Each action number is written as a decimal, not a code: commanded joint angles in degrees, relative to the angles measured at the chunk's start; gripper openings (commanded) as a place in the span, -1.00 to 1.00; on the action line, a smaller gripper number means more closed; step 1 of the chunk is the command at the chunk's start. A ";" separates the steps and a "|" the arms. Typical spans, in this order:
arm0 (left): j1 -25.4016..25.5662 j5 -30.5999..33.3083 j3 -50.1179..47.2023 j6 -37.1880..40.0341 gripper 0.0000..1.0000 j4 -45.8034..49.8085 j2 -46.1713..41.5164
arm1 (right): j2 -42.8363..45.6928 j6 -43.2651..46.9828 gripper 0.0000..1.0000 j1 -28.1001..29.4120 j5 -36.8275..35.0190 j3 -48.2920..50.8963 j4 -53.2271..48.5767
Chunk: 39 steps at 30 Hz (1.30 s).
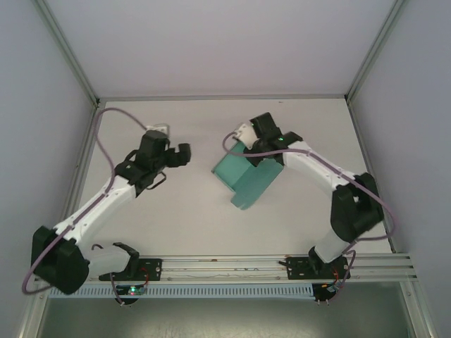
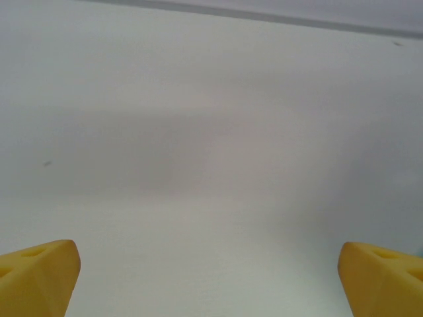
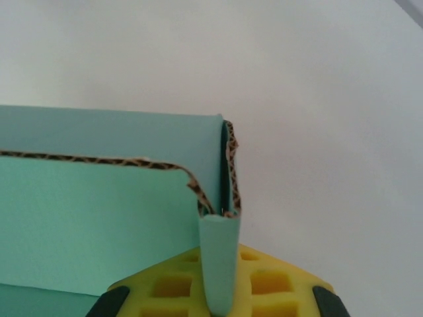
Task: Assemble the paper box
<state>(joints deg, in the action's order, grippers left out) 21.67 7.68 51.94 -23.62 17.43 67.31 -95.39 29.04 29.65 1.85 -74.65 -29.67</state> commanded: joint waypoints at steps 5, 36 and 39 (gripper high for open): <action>-5.27 -0.53 -8.49 -5.60 0.99 -1.96 -8.43 | -18.06 45.93 -0.89 7.86 -5.61 -19.10 -27.01; -6.91 -7.94 -7.32 -4.24 0.99 -2.96 -4.18 | 7.64 28.98 0.97 11.08 6.33 -6.23 -0.36; -6.93 -9.15 -5.70 -3.67 1.00 -2.74 -2.76 | 6.26 20.04 0.97 11.72 2.87 -9.41 -1.77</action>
<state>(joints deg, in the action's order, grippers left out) 15.29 0.14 43.64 -28.73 17.08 63.57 -85.60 59.18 41.30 3.31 -83.55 -32.32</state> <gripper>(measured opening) 0.997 0.983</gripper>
